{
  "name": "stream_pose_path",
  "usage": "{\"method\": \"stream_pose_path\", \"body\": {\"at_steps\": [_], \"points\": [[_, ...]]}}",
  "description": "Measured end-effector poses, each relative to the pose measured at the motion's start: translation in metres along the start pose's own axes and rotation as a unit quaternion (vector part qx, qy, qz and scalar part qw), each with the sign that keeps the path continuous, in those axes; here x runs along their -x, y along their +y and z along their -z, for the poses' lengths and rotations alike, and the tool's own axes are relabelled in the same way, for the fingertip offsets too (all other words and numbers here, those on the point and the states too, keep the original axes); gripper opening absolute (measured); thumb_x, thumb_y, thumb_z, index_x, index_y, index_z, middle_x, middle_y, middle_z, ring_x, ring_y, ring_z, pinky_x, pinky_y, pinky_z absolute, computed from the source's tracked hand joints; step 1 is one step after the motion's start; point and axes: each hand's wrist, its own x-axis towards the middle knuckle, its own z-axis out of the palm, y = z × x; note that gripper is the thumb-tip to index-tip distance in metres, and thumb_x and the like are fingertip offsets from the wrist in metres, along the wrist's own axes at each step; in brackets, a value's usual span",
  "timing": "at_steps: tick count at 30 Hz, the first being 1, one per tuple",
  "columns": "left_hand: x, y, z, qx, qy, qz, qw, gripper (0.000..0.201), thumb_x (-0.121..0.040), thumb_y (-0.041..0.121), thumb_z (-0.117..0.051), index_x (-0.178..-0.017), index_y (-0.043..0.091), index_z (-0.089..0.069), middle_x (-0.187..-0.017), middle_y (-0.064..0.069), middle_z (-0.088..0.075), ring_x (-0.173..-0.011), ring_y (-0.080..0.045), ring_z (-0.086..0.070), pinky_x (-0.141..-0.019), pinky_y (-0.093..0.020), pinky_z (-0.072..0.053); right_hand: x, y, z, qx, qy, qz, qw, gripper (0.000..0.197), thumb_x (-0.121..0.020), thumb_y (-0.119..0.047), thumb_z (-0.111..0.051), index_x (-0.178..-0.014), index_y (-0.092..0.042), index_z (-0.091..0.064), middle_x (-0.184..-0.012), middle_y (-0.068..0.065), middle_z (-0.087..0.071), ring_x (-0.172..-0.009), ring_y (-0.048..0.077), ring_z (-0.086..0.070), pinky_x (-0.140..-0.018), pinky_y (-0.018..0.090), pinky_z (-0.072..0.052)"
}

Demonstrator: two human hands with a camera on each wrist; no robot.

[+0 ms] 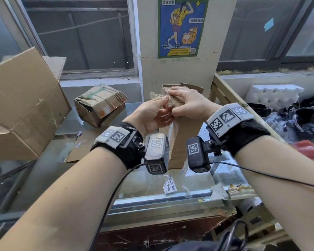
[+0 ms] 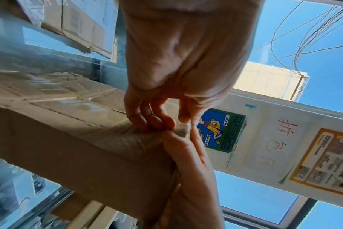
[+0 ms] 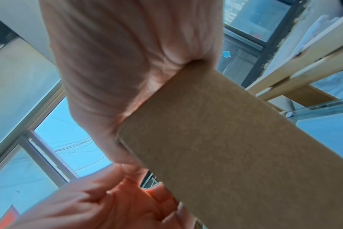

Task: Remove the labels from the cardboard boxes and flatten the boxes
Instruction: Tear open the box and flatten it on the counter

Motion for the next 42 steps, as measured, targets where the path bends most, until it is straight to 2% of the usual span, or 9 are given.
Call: {"method": "stream_pose_path", "body": {"at_steps": [11,17,20,23,27,30,32,37,42], "points": [[-0.001,-0.012,-0.001,0.057,0.015,-0.042,0.997,0.018,-0.100,0.021,-0.051,-0.084,0.015,-0.057,-0.068,-0.001,-0.053,-0.066,-0.016,-0.055,-0.066,-0.029,-0.049,-0.001,0.002,0.002,-0.022,-0.025,0.004,0.999,0.070,-0.078,-0.015,-0.066,-0.144,-0.017,-0.041,-0.152,-0.002,-0.032,-0.139,0.016,-0.026,-0.117,0.037,-0.021],[0.001,0.003,-0.012,-0.176,0.071,-0.162,0.968,0.026,-0.101,0.024,-0.049,-0.080,0.014,-0.059,-0.071,0.000,-0.056,-0.062,-0.008,-0.052,-0.061,-0.022,-0.045,0.001,0.005,0.004,-0.046,-0.024,0.019,0.998,0.068,-0.078,-0.009,-0.065,-0.142,-0.016,-0.043,-0.151,0.000,-0.033,-0.140,0.014,-0.027,-0.115,0.028,-0.020],[-0.005,0.005,-0.007,-0.397,0.123,-0.245,0.876,0.033,-0.101,0.031,-0.049,-0.088,0.010,-0.071,-0.112,-0.005,-0.055,-0.106,-0.016,-0.049,-0.096,-0.031,-0.040,0.005,0.006,0.007,-0.076,-0.030,0.026,0.996,0.067,-0.078,-0.002,-0.064,-0.140,-0.014,-0.044,-0.149,-0.003,-0.035,-0.137,0.009,-0.031,-0.104,0.014,-0.021],[-0.005,0.010,-0.005,-0.408,0.102,-0.276,0.864,0.038,-0.101,0.026,-0.049,-0.069,0.017,-0.067,-0.134,0.001,-0.047,-0.126,-0.014,-0.032,-0.106,-0.025,-0.021,0.010,0.007,0.009,-0.095,-0.030,0.038,0.994,0.064,-0.078,-0.001,-0.064,-0.139,-0.012,-0.046,-0.147,-0.004,-0.037,-0.131,0.005,-0.035,-0.100,0.012,-0.024],[-0.014,0.017,-0.002,-0.370,0.034,-0.243,0.896,0.048,-0.101,0.024,-0.048,-0.053,0.017,-0.049,-0.113,-0.014,-0.065,-0.115,-0.019,-0.055,-0.105,-0.035,-0.038,0.015,0.003,0.005,-0.081,0.028,0.045,0.995,0.044,-0.084,-0.015,-0.067,-0.127,-0.013,-0.060,-0.136,-0.001,-0.052,-0.122,0.010,-0.047,-0.098,0.017,-0.034],[-0.010,0.029,-0.005,-0.395,0.026,-0.228,0.890,0.051,-0.104,0.035,-0.038,-0.057,0.016,-0.042,-0.083,-0.011,-0.058,-0.082,-0.014,-0.052,-0.071,-0.013,-0.039,0.014,-0.005,0.002,0.056,0.134,0.047,0.988,0.026,-0.089,-0.032,-0.061,-0.107,-0.018,-0.072,-0.113,0.002,-0.069,-0.104,0.019,-0.061,-0.092,0.033,-0.047],[-0.008,0.036,-0.004,-0.414,0.035,-0.249,0.875,0.048,-0.105,0.035,-0.032,-0.064,0.014,-0.046,-0.080,-0.007,-0.053,-0.074,-0.010,-0.046,-0.064,-0.008,-0.036,0.011,-0.006,0.004,0.026,0.168,0.036,0.985,0.021,-0.090,-0.028,-0.060,-0.098,-0.016,-0.075,-0.096,0.001,-0.072,-0.089,0.016,-0.064,-0.083,0.031,-0.050],[-0.013,0.027,0.014,-0.521,0.038,-0.285,0.804,0.019,-0.094,0.008,-0.051,-0.110,0.016,-0.059,-0.110,0.001,-0.062,-0.107,-0.014,-0.056,-0.097,-0.027,-0.043,0.010,-0.001,0.017,-0.198,0.152,-0.038,0.967,0.006,-0.082,-0.013,-0.072,-0.085,-0.008,-0.074,-0.079,0.007,-0.071,-0.068,0.010,-0.061,-0.072,0.027,-0.054],[-0.013,0.019,0.016,-0.492,0.070,-0.340,0.798,0.012,-0.086,0.017,-0.069,-0.098,0.019,-0.072,-0.107,0.003,-0.067,-0.101,-0.014,-0.060,-0.094,-0.027,-0.047,0.012,-0.011,0.031,-0.192,0.060,-0.026,0.979,0.022,-0.079,-0.013,-0.075,-0.098,-0.008,-0.067,-0.090,0.007,-0.068,-0.079,0.014,-0.063,-0.075,0.028,-0.054]]}}
